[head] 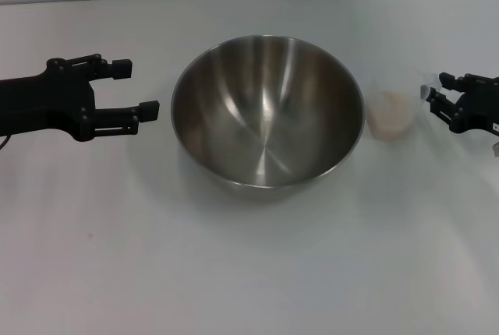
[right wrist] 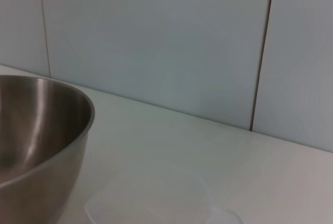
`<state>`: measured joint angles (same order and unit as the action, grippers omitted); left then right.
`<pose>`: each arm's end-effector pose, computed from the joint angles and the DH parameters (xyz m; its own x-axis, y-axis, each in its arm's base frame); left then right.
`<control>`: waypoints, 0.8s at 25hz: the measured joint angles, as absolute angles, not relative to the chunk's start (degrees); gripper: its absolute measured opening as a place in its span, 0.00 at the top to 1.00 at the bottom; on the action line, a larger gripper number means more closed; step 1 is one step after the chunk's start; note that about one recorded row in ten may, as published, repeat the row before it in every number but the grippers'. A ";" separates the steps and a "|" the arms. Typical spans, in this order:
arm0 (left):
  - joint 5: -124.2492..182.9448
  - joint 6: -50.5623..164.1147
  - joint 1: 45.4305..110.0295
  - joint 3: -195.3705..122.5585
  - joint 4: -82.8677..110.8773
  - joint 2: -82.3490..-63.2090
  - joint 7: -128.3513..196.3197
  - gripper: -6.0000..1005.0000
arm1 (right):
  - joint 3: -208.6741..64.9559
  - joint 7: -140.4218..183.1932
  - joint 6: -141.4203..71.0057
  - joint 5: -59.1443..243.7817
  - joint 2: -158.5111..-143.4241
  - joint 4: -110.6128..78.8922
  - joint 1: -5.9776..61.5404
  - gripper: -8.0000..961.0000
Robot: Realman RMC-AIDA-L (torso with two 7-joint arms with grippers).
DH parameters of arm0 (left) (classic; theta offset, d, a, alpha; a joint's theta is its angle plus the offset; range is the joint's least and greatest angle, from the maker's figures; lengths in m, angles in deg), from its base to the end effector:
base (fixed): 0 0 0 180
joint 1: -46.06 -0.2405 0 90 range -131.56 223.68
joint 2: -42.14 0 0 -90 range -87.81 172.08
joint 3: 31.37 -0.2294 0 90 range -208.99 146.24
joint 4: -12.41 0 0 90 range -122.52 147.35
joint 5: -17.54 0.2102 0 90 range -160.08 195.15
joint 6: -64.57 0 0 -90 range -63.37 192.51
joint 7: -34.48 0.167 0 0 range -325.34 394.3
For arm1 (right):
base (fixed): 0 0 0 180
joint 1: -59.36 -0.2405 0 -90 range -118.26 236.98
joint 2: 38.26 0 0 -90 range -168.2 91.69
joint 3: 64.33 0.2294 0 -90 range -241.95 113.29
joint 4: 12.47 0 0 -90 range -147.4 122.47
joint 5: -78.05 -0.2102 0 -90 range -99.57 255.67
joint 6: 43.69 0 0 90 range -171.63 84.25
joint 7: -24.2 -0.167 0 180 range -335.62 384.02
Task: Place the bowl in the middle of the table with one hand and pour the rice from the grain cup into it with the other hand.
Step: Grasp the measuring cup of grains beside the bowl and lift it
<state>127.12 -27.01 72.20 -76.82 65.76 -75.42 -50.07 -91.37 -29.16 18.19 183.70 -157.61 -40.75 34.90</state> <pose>-0.2178 0.3342 0.0393 0.8558 0.2232 0.4666 0.3675 -0.8972 -0.2449 0.3390 0.3439 0.0170 0.8321 -0.2803 -0.4787 -0.5510 -0.5169 -0.6551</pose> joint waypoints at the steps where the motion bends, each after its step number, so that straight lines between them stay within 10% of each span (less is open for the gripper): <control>1: 127.13 -27.06 72.14 -76.82 65.82 -75.43 -50.07 0.17 | -91.38 -29.15 18.19 183.69 -157.61 -40.75 34.91 0.51; 20: 127.13 -27.33 71.81 -76.81 66.03 -75.41 -50.25 0.17 | -91.55 -29.07 18.19 183.68 -157.62 -40.77 35.26 0.99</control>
